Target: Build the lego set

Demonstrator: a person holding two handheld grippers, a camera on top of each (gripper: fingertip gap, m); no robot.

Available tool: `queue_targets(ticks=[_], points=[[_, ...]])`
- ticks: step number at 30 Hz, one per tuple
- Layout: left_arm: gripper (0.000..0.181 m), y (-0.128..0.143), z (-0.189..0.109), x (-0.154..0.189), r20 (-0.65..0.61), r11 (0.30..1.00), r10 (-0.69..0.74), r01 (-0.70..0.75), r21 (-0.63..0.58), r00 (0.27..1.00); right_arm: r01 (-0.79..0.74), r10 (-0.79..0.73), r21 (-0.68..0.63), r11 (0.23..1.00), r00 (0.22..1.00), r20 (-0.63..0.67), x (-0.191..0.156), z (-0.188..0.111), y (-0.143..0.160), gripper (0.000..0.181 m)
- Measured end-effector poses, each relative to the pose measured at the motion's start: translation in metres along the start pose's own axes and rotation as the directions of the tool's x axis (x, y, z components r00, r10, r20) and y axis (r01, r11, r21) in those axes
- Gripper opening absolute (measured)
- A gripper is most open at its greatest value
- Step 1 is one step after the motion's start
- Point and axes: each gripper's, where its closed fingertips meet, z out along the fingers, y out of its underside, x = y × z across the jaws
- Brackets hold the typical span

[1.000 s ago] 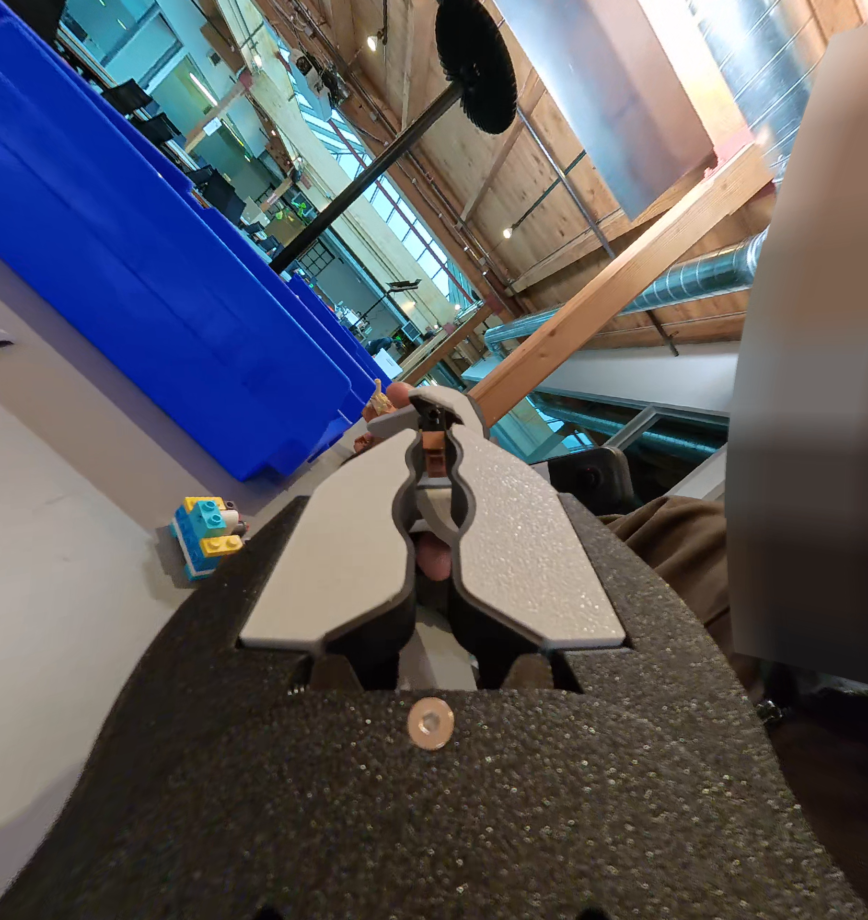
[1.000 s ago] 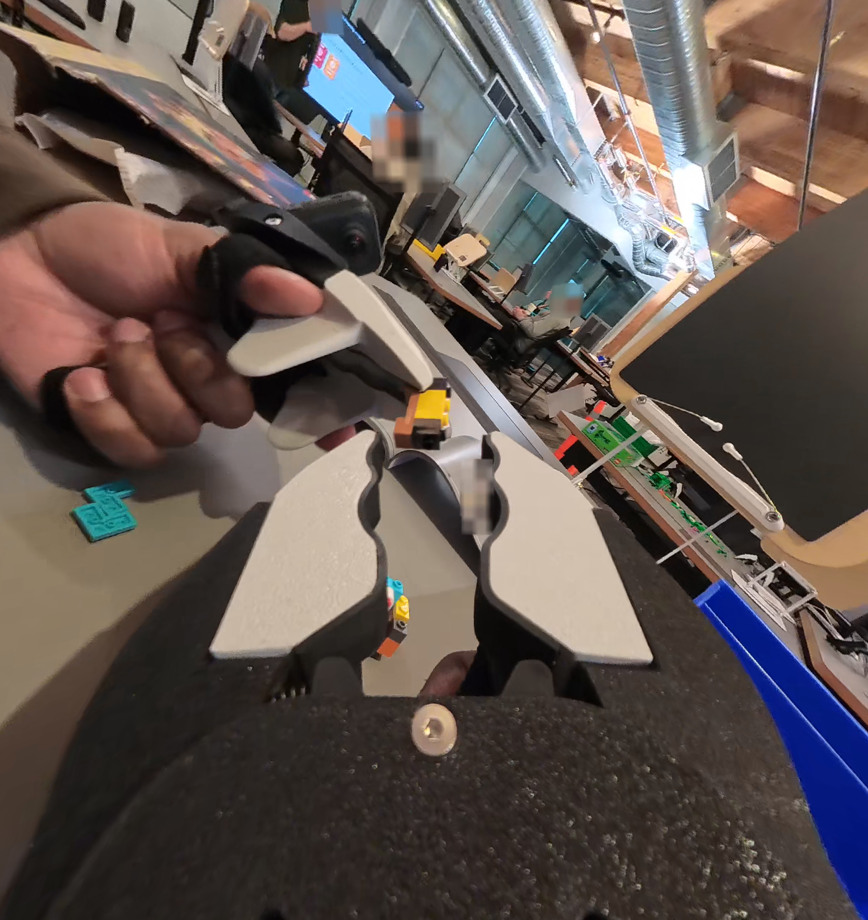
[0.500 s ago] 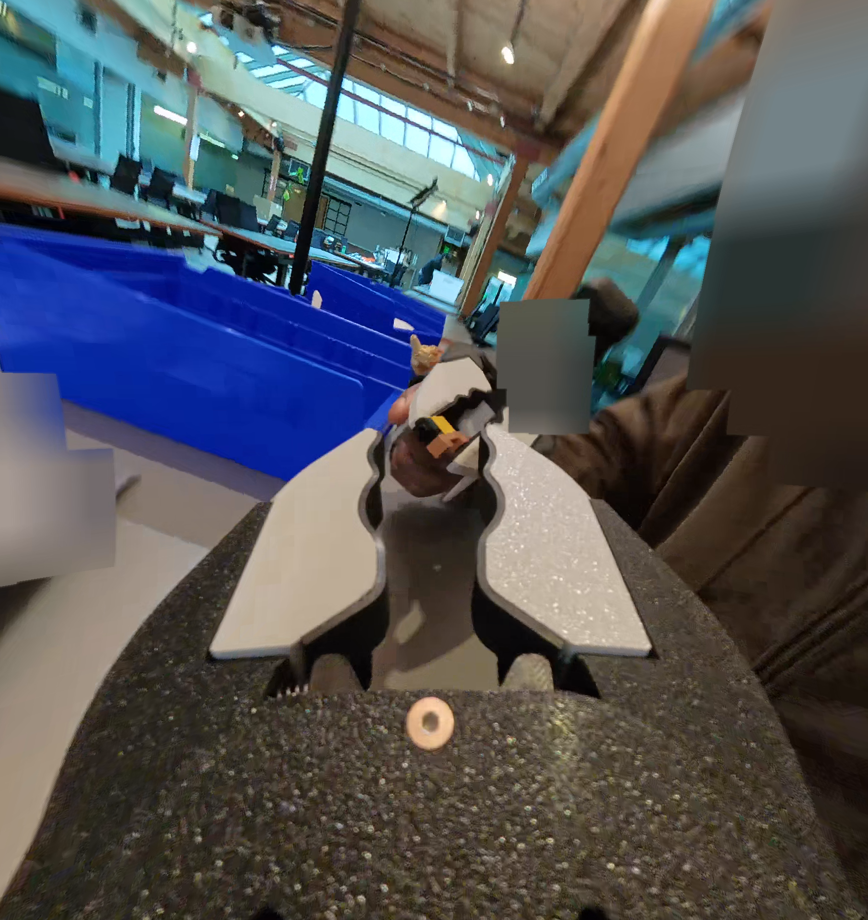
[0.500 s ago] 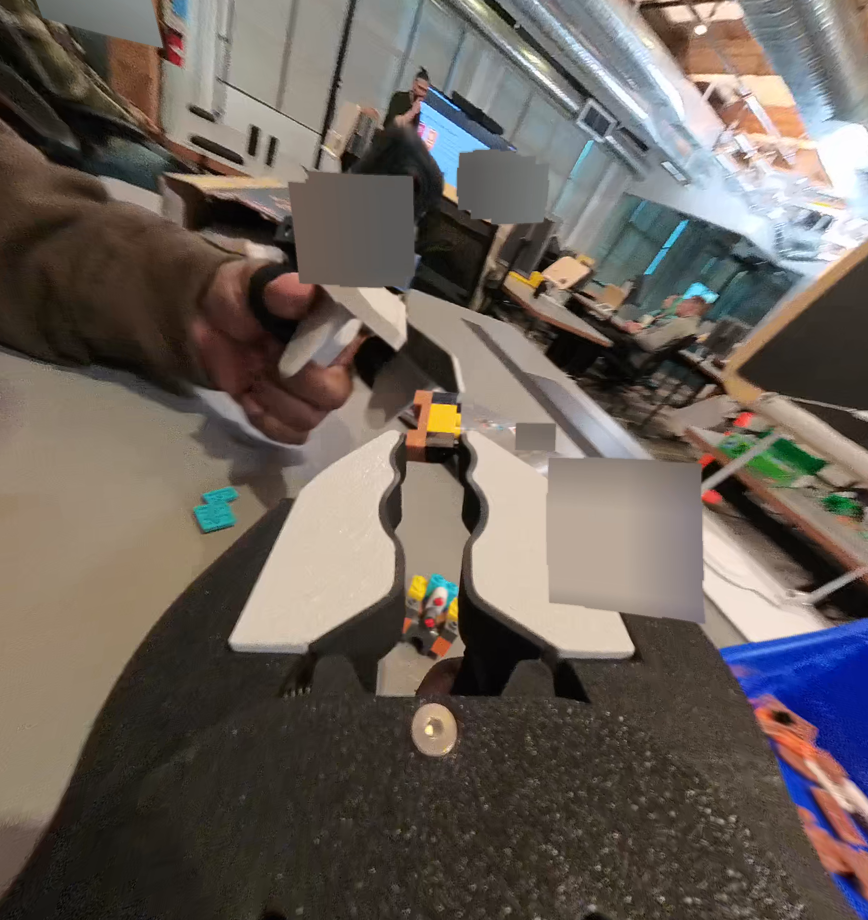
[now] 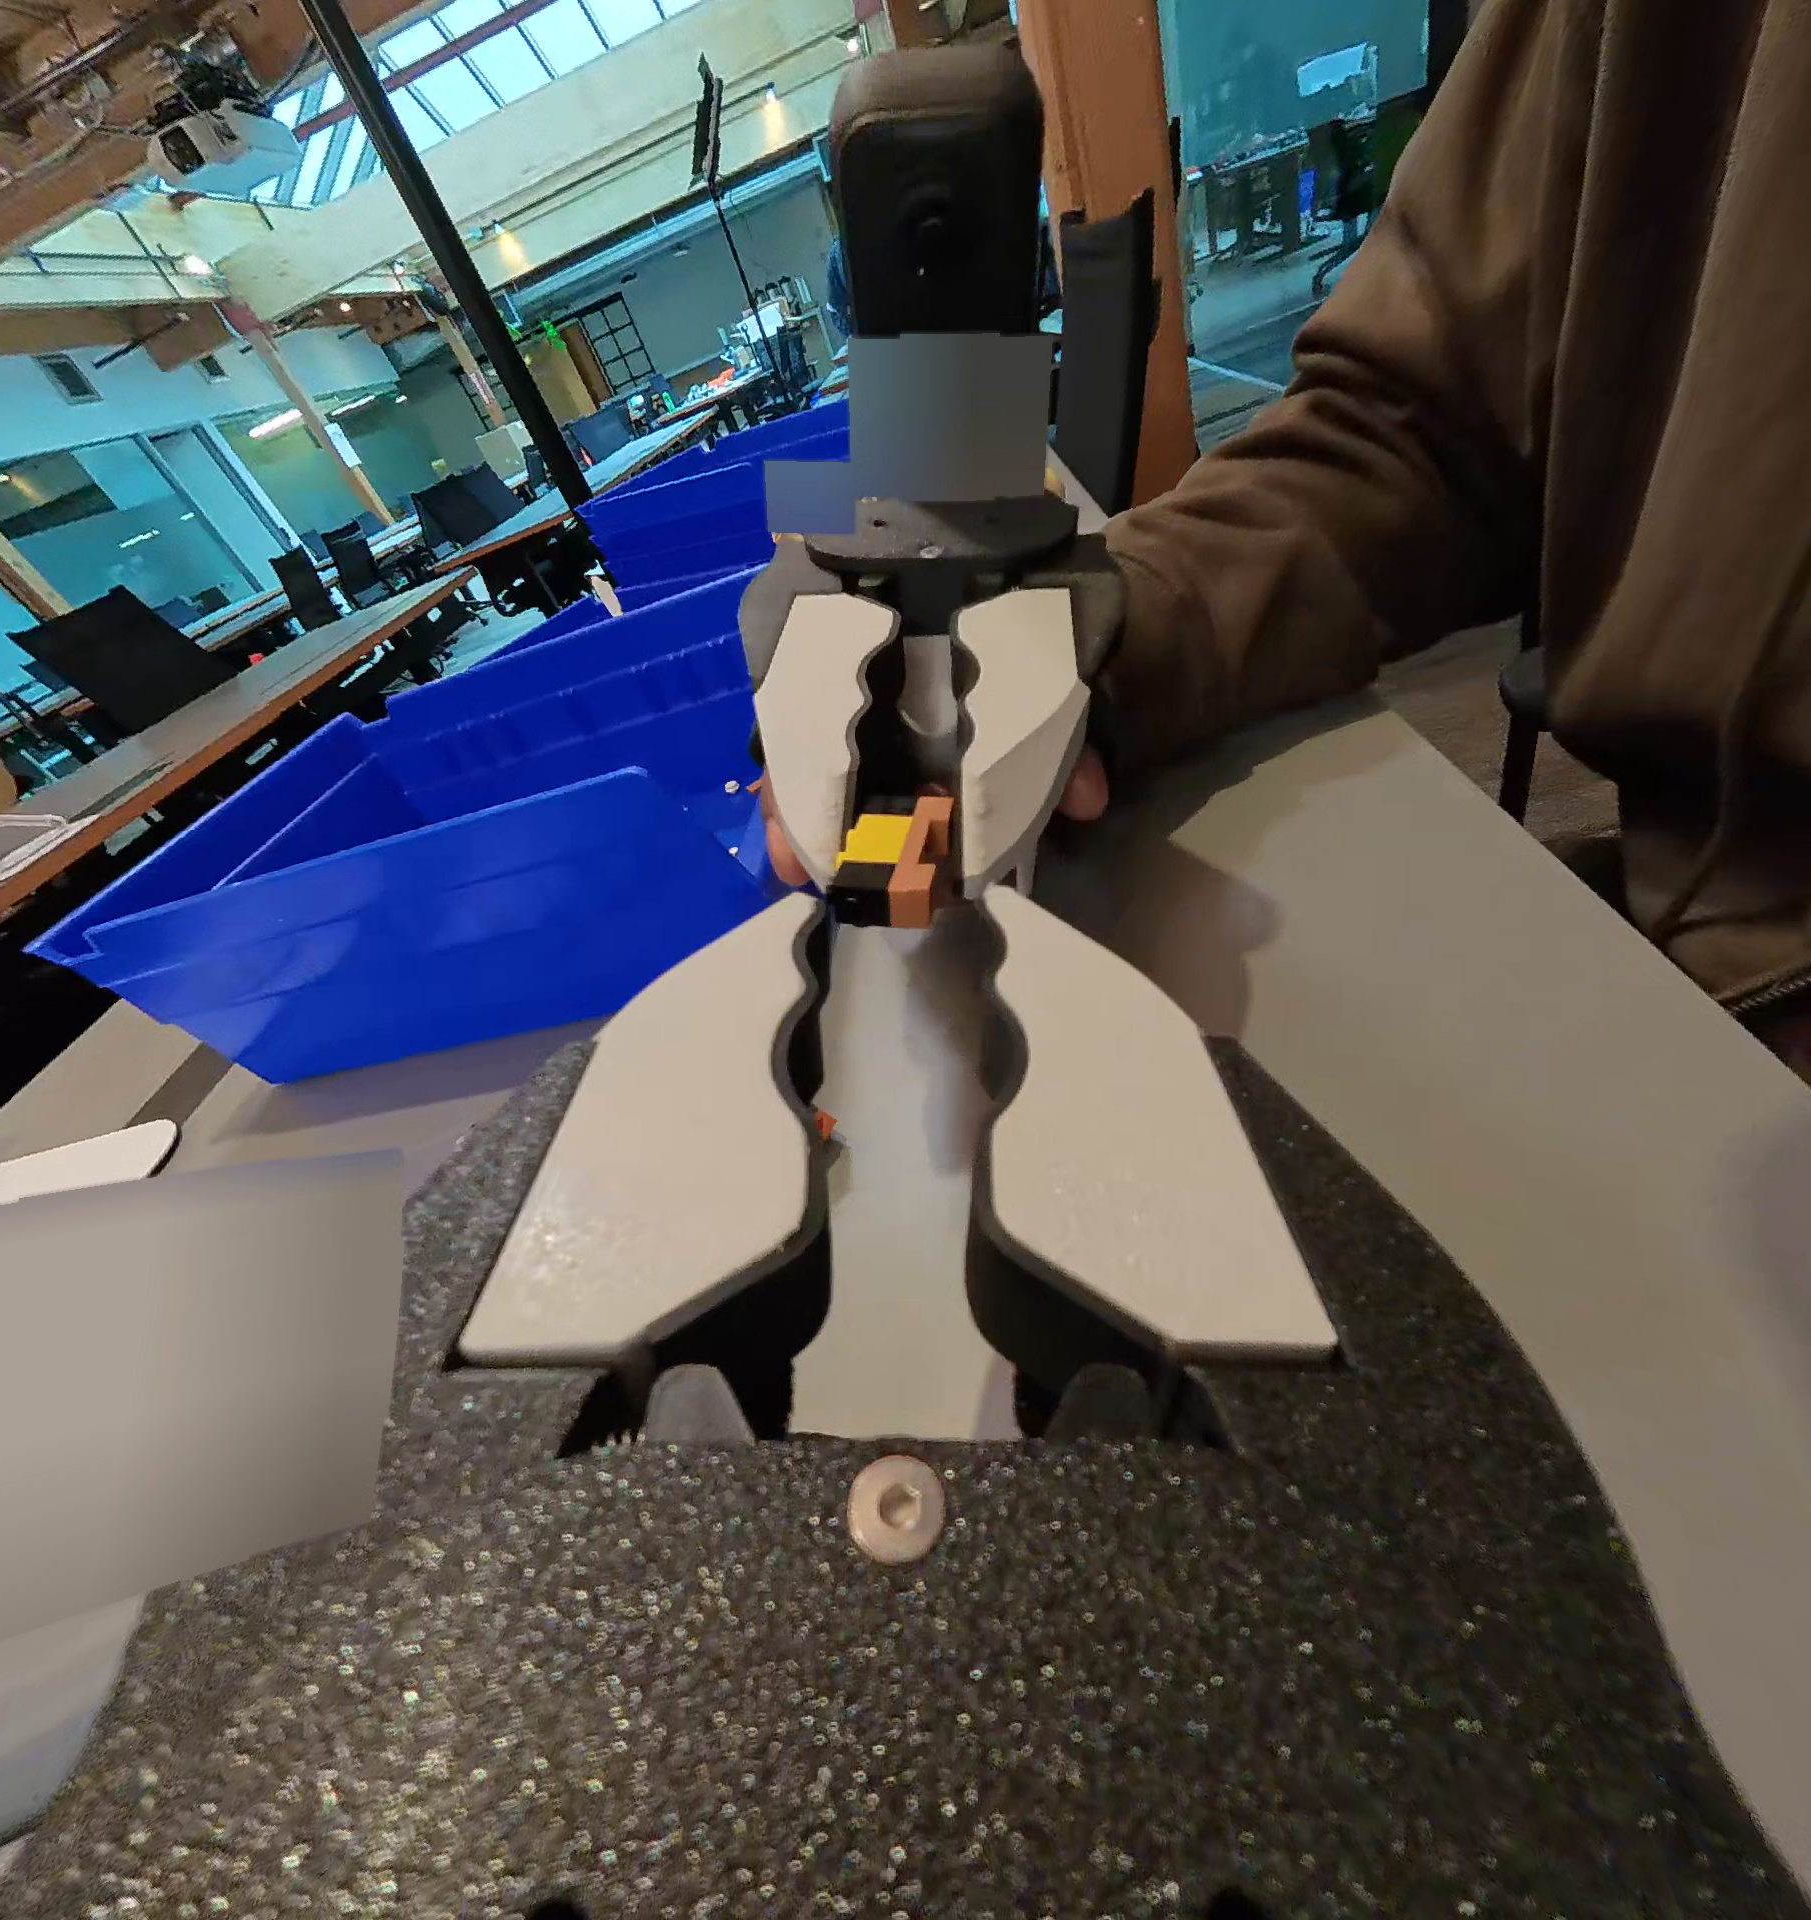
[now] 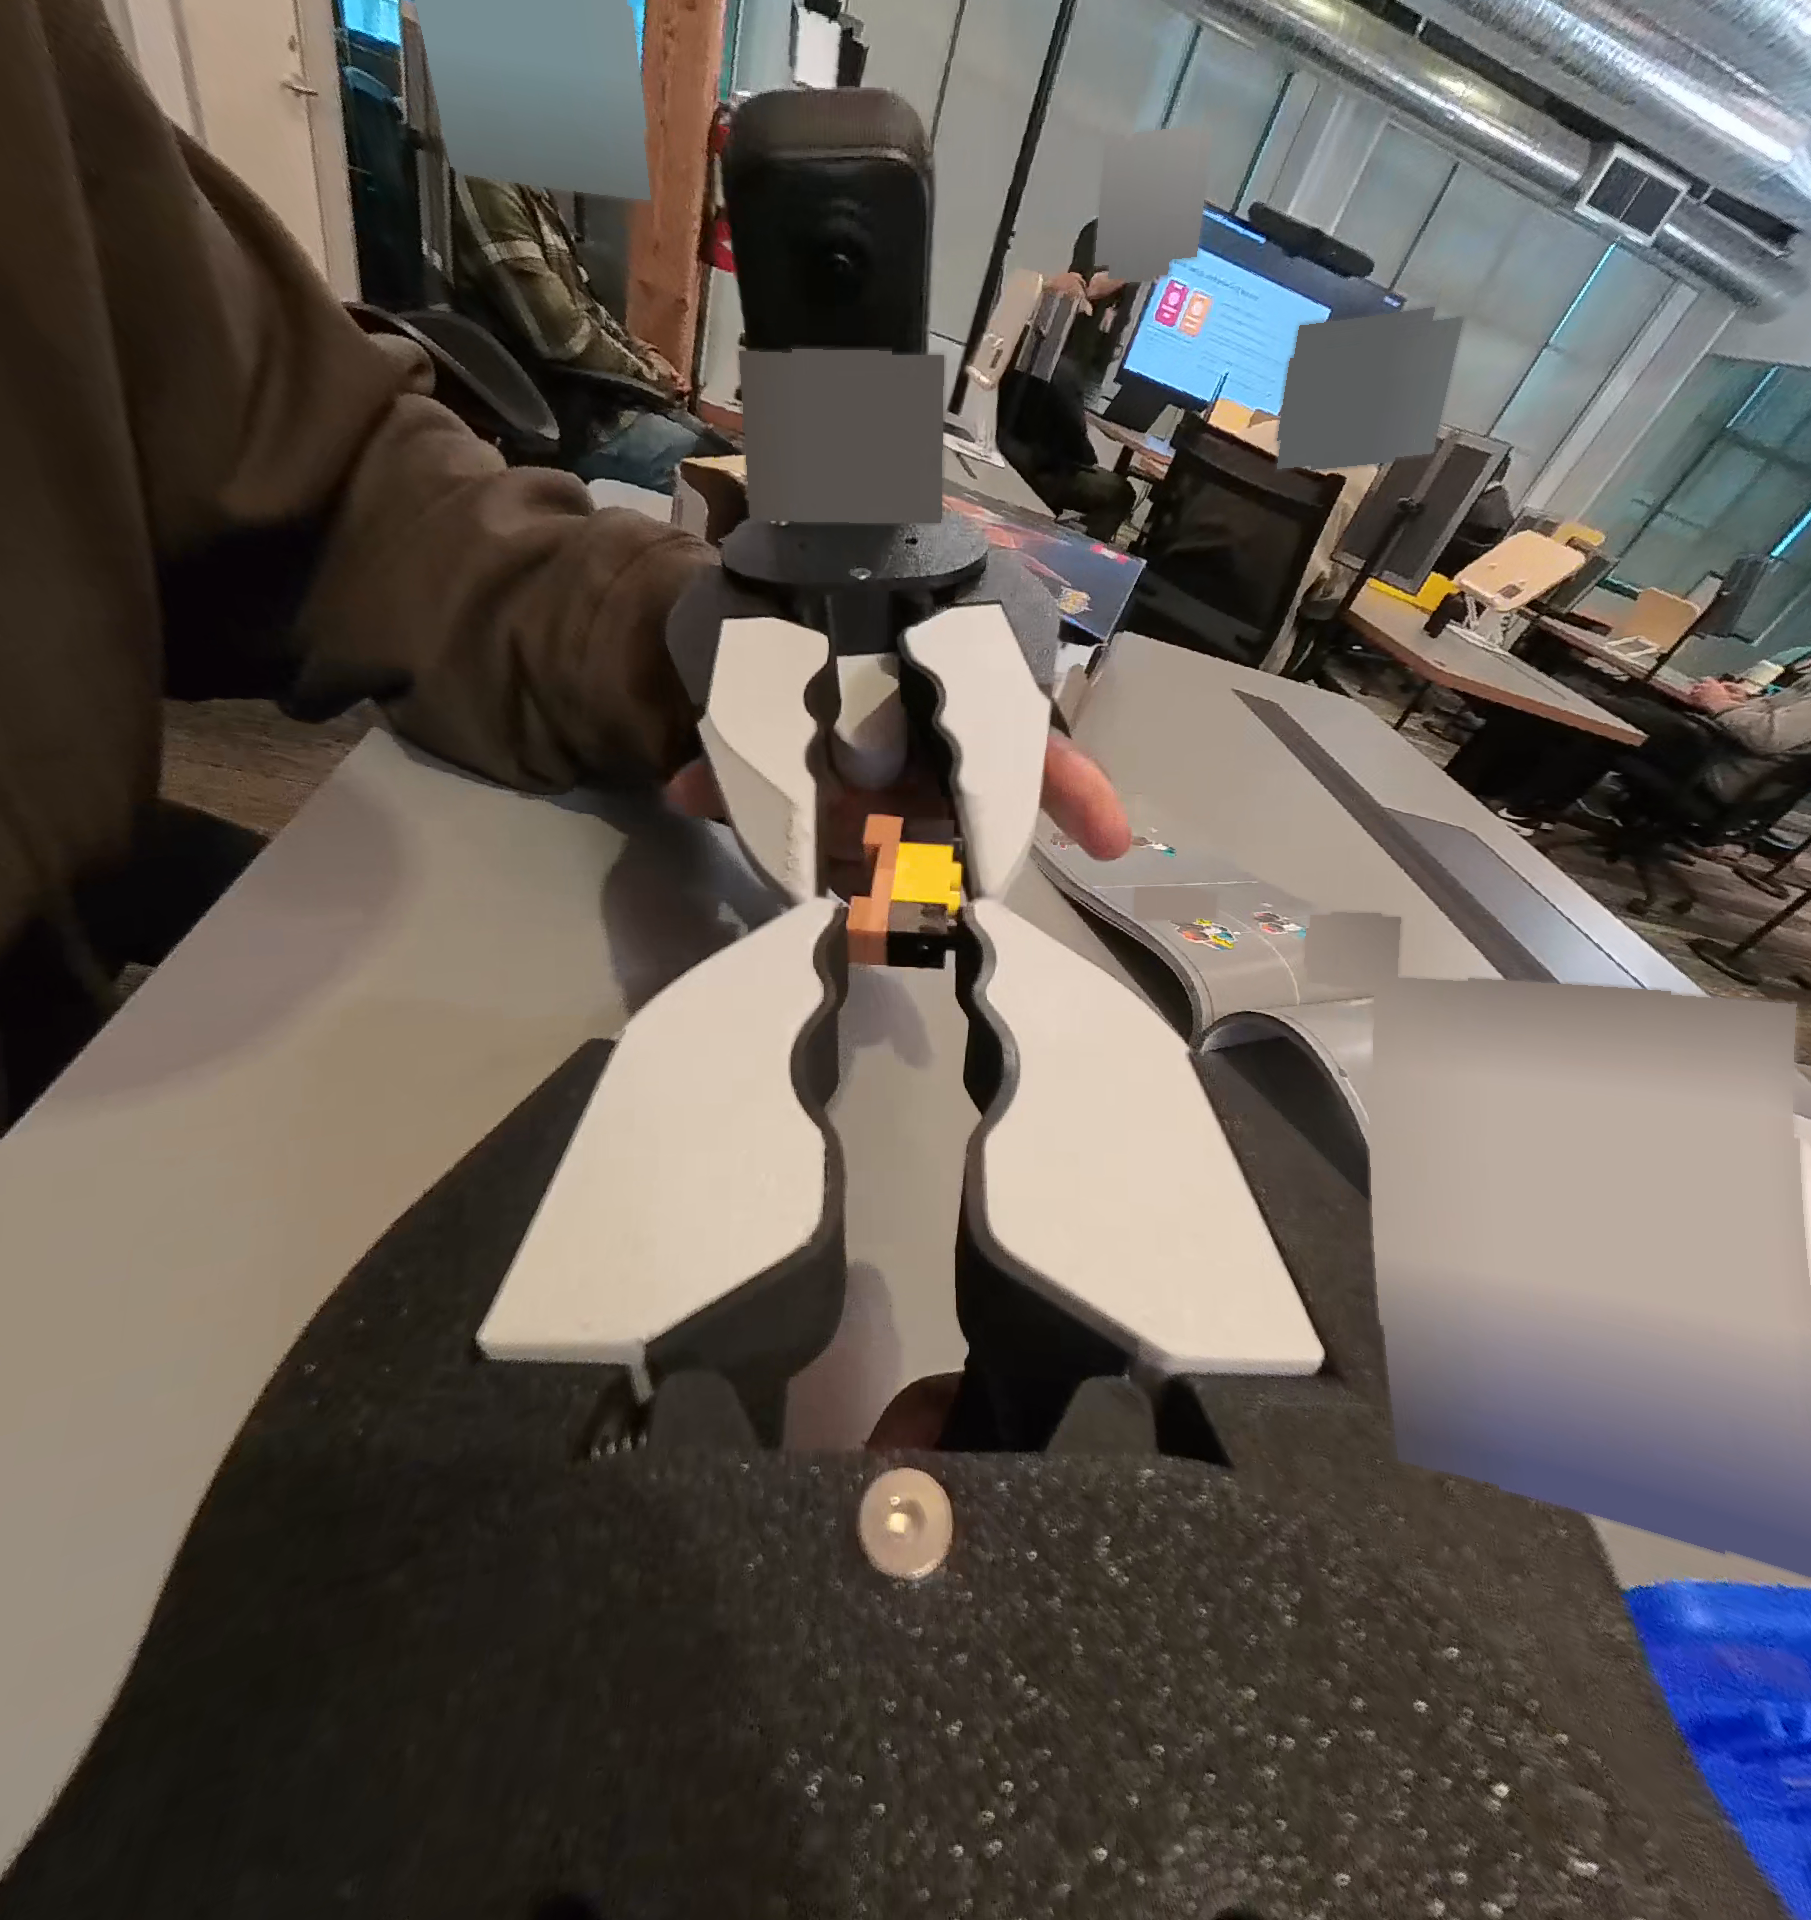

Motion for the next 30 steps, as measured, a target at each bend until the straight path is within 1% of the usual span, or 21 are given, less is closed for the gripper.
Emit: queue_targets(ticks=[2,6,16,22,25,27,29,30], points=[[0.018,0.0,-0.0008,-0.0013,0.012,1.0,0.018,-0.018,-0.005,1.0,-0.003,0.003,0.003,1.0,1.0,0.009,-0.0011,-0.0002,-0.0002,0.019],[0.017,0.0,-0.0006,-0.0012,0.027,0.999,0.044,-0.044,-0.009,0.999,-0.001,0.001,0.006,1.0,1.0,0.014,-0.0018,-0.0002,-0.0002,0.019],[0.016,0.0065,0.0005,0.0037,-0.008,0.999,0.005,-0.005,-0.046,1.0,-0.016,0.016,-0.014,1.0,0.999,0.051,-0.0056,0.0,0.0052,0.019],[0.016,0.0049,0.001,0.0015,0.003,1.0,-0.022,0.022,-0.018,1.0,-0.014,0.014,-0.012,1.0,0.999,0.036,-0.0032,-0.0005,0.0052,0.019],[0.019,0.0061,0.0012,0.0015,-0.03,0.992,-0.124,0.124,-0.004,0.992,0.017,-0.017,-0.023,1.0,1.0,0.008,-0.0003,-0.0009,0.0057,0.019],[0.032,0.0031,-0.0016,0.0022,-0.079,0.973,-0.226,0.23,0.032,0.971,0.065,-0.065,-0.028,0.998,0.998,-0.005,-0.0014,-0.0007,0.0062,0.019],[0.036,-0.001,-0.0037,0.0049,-0.162,0.924,-0.365,0.378,0.056,0.917,0.105,-0.105,-0.029,0.994,0.994,-0.014,-0.003,-0.0002,0.0059,0.019],[0.037,-0.0018,-0.0034,0.0037,-0.178,0.899,-0.419,0.435,0.059,0.89,0.125,-0.126,-0.035,0.992,0.992,-0.012,-0.0044,0.0003,0.0068,0.019]])
